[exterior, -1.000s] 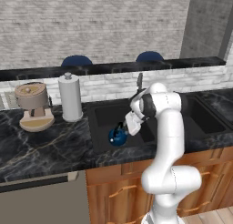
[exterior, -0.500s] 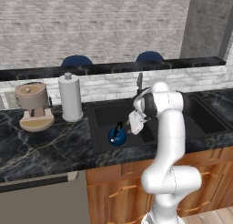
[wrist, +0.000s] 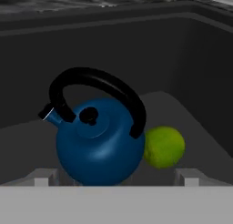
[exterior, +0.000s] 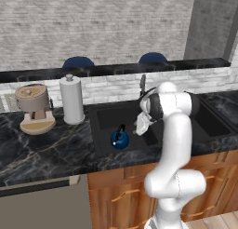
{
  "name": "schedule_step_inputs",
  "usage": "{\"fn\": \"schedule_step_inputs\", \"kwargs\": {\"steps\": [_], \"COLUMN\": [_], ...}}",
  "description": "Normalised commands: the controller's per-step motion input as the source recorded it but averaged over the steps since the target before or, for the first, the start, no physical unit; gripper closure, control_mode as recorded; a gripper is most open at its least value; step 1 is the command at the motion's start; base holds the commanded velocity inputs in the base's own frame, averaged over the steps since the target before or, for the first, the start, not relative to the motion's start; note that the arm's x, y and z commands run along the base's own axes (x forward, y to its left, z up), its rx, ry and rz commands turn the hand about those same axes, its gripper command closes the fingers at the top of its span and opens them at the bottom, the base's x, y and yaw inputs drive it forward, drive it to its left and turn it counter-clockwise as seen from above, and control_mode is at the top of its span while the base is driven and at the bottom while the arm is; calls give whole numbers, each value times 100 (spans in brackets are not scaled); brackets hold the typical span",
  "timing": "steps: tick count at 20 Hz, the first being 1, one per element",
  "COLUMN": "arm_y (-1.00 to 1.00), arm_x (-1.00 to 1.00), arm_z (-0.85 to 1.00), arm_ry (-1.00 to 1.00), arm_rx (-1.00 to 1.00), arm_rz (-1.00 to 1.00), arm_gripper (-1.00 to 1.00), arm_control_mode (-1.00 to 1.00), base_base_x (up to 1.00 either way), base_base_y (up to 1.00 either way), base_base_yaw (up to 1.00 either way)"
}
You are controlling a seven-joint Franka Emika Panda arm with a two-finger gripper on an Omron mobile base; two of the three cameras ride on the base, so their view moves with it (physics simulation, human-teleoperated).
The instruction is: Open the cabinet, pick the kettle from the cabinet, and place it in the sink.
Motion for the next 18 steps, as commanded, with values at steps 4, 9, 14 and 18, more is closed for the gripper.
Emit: {"fn": "schedule_step_inputs", "kwargs": {"steps": [4, 9, 14, 18], "arm_y": [1, 5, 0, 0], "arm_x": [-22, -23, -28, -29], "arm_z": [30, 34, 40, 42], "arm_ry": [14, 12, 4, 2], "arm_rx": [0, -2, -3, -8], "arm_rz": [-34, -32, -25, -21], "arm_gripper": [-100, -100, -100, -100], "arm_control_mode": [-100, -100, -100, -100], "base_base_x": [0, 0, 0, 0], "base_base_y": [0, 0, 0, 0], "base_base_yaw": [0, 0, 0, 0]}}
